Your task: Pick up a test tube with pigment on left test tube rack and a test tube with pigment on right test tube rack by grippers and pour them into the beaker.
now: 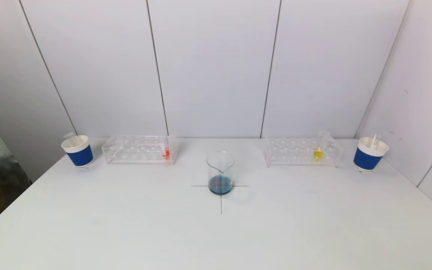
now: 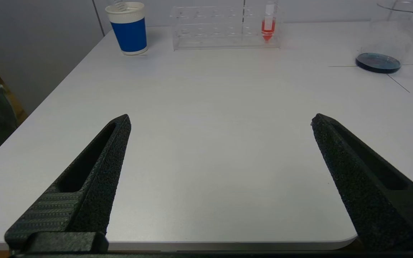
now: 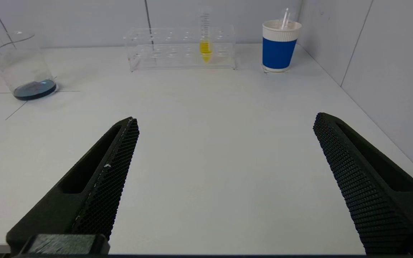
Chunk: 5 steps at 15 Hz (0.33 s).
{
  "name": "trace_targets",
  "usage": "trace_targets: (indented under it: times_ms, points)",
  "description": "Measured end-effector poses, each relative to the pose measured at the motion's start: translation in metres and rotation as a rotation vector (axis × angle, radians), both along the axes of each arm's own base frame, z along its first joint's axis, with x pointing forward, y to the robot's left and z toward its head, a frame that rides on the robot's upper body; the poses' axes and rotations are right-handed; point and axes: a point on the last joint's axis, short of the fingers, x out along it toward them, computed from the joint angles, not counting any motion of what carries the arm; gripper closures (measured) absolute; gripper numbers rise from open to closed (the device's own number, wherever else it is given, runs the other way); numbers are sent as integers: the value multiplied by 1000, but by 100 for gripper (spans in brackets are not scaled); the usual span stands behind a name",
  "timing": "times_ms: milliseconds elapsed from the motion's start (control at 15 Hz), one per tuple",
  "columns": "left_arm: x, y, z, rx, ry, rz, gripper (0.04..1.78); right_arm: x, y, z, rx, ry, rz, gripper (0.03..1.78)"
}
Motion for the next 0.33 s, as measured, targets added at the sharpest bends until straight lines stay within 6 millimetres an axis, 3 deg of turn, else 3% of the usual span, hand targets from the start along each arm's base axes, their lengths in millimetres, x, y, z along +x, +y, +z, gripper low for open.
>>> trace_targets:
  times_ms: [333]
  points:
    - [0, 0, 0, 0, 1, 0, 6, 0, 0, 0, -1, 1, -1, 4]
